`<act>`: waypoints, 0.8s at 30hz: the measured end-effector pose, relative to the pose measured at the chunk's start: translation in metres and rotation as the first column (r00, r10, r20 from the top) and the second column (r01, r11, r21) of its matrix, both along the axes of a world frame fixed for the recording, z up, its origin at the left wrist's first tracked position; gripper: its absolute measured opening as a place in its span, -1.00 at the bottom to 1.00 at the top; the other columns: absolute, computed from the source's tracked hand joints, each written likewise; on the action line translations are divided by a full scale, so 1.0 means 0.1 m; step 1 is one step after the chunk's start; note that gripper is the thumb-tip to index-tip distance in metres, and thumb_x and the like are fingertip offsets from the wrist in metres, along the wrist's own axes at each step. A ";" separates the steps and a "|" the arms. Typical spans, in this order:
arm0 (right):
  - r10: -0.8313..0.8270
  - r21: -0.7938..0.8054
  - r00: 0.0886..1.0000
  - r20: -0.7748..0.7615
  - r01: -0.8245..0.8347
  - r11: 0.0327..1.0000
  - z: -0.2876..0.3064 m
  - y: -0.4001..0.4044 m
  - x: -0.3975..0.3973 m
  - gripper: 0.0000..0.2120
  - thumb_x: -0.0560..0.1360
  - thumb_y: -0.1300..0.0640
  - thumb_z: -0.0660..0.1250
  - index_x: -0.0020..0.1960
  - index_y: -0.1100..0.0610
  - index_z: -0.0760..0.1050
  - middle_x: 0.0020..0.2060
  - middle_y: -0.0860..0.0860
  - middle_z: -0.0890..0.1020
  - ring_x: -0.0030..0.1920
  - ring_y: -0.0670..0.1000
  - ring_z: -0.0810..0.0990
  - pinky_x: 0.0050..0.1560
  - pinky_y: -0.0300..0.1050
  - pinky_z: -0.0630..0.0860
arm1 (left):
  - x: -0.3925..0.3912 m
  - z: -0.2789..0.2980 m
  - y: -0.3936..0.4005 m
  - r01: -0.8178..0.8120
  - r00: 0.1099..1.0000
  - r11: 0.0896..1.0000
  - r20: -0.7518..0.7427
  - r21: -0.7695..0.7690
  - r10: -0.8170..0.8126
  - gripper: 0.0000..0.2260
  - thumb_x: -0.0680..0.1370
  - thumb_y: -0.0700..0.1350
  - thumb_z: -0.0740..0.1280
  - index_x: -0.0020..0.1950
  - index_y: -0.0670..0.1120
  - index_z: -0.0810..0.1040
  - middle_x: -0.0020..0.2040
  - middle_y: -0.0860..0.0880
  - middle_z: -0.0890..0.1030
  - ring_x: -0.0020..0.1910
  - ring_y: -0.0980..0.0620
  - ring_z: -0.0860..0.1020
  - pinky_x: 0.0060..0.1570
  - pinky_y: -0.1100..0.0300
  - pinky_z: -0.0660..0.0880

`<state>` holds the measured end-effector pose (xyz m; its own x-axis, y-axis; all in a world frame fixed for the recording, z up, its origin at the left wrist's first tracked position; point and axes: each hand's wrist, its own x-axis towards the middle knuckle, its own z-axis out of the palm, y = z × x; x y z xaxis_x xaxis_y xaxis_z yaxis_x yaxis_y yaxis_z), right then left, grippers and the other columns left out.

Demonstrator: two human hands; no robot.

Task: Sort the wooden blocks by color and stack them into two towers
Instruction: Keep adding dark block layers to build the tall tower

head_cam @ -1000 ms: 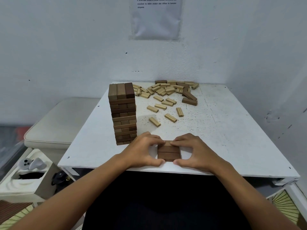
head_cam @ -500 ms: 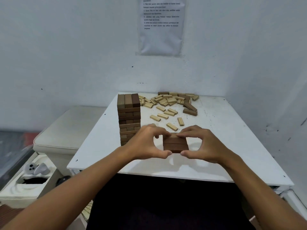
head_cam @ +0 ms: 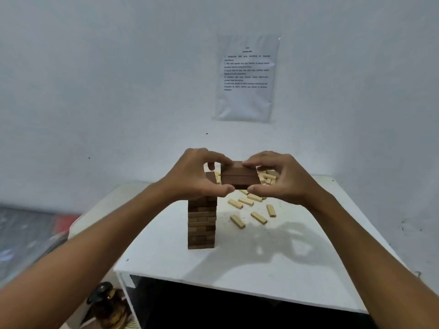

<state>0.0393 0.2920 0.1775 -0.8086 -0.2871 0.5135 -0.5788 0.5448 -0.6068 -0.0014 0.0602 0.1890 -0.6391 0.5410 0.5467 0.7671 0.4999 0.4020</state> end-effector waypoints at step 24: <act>0.067 0.013 0.981 0.182 -0.071 0.997 -0.25 -0.55 -0.99 -0.53 0.22 -0.02 0.52 0.12 0.00 0.65 0.02 -0.17 0.65 0.08 -0.22 0.57 0.13 -0.19 0.51 | -0.73 -0.26 -0.54 -0.123 0.964 0.992 0.233 -0.042 0.129 -0.40 0.17 0.27 0.44 0.12 -0.01 0.67 -0.03 0.19 0.64 0.04 0.27 0.55 0.09 0.40 0.42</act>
<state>-0.0601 0.2368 0.1528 -0.8656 -0.3538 0.3543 -0.4969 0.5204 -0.6945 -0.0741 0.0064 0.1632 -0.8117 0.4601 0.3597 0.5829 0.5997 0.5482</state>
